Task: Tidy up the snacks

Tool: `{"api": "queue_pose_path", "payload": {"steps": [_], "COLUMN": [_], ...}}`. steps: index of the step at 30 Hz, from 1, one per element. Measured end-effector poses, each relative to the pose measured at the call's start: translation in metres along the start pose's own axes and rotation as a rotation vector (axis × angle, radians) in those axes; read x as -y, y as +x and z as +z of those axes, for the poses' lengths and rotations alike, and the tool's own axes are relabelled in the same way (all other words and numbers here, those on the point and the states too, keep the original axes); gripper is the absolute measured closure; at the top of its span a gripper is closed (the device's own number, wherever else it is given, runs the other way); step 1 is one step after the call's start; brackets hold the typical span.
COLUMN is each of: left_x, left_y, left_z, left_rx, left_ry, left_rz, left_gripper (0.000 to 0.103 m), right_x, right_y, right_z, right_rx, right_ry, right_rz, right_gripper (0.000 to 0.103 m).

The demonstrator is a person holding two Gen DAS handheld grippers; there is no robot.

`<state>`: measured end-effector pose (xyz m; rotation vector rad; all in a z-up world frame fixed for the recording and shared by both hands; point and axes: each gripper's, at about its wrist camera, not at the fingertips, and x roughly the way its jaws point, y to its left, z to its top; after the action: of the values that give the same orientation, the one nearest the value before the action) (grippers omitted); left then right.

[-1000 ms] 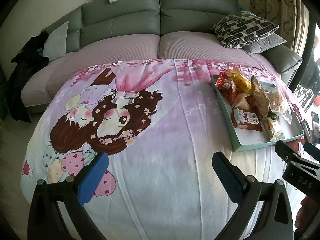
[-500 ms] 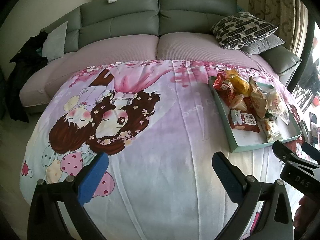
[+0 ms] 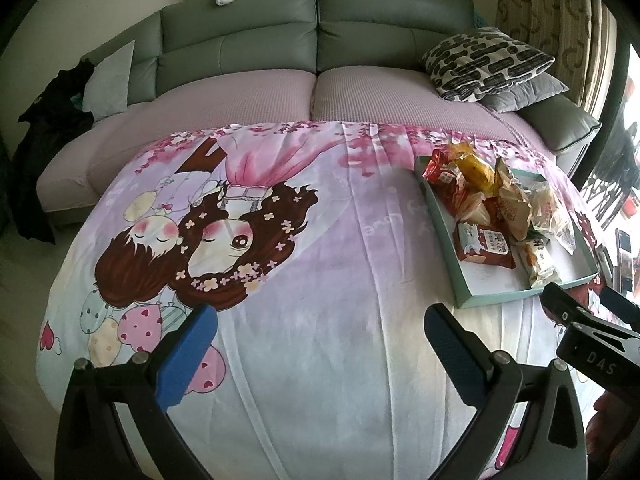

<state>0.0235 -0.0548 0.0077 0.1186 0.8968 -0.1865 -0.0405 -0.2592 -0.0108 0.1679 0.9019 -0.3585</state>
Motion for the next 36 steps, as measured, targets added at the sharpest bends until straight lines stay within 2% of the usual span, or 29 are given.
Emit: {"api": "queue_pose_path", "payload": {"steps": [36], "left_x": [0.0005], "left_y": [-0.0078], "left_z": [0.0012], "left_rx": [0.028], "left_ry": [0.001], "left_rz": [-0.004], "left_gripper": [0.000], "right_x": [-0.0027], "right_y": [-0.0066], "right_z": [0.0026], "right_rx": [0.007], "right_ry": [0.010], "right_rz": [-0.004], "right_gripper": [0.000]}}
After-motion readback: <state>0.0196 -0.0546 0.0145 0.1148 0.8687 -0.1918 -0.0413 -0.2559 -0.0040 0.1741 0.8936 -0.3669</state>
